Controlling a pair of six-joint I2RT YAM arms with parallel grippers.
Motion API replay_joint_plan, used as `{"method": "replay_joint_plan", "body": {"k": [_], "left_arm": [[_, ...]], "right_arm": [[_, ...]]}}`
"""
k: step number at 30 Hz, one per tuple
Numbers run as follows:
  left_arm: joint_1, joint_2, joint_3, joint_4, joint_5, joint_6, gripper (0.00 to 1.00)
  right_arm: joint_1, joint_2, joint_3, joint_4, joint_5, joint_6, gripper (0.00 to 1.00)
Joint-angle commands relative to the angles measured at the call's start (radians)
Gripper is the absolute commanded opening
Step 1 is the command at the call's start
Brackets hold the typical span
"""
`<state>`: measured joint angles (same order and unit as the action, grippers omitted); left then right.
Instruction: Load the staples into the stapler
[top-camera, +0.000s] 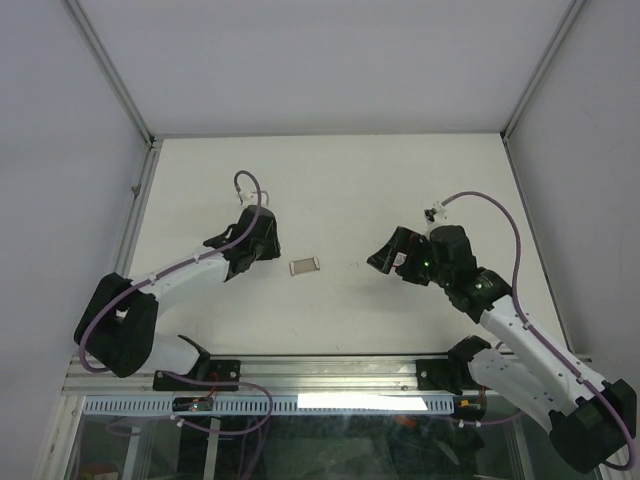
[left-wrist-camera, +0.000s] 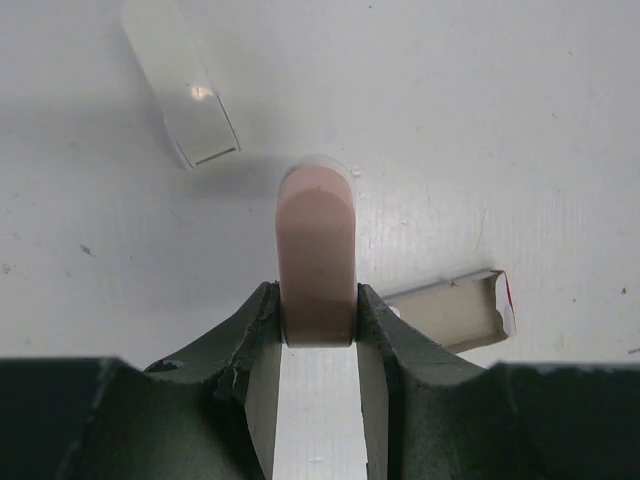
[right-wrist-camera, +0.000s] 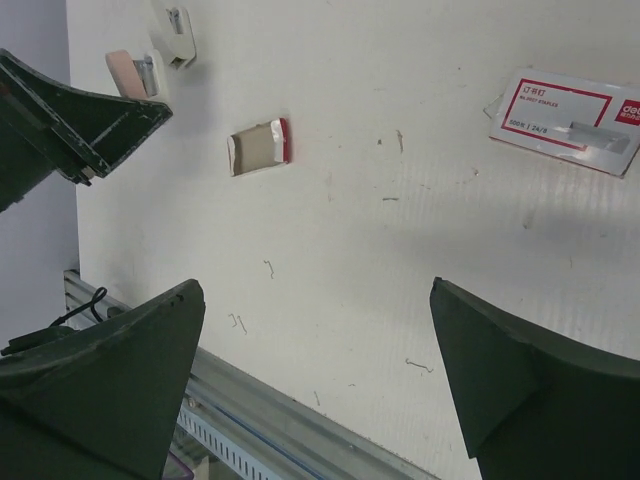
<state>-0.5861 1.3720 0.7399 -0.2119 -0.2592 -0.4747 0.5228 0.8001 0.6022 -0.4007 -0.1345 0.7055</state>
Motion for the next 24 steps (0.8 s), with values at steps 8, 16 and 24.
{"method": "replay_joint_plan", "body": {"k": [8,16,24], "left_arm": [[0.026,0.151,0.158,-0.025,-0.06,-0.012,0.0],[0.033,0.216,0.171,-0.021,-0.031,-0.013,0.05],[0.036,0.178,0.16,0.002,0.018,-0.011,0.79]], "right_arm": [[-0.009,-0.005,-0.022,0.032,0.032,-0.014,0.99],[-0.012,-0.008,-0.031,0.033,0.036,-0.016,0.99],[-0.015,-0.013,-0.041,0.034,0.039,-0.03,0.99]]}}
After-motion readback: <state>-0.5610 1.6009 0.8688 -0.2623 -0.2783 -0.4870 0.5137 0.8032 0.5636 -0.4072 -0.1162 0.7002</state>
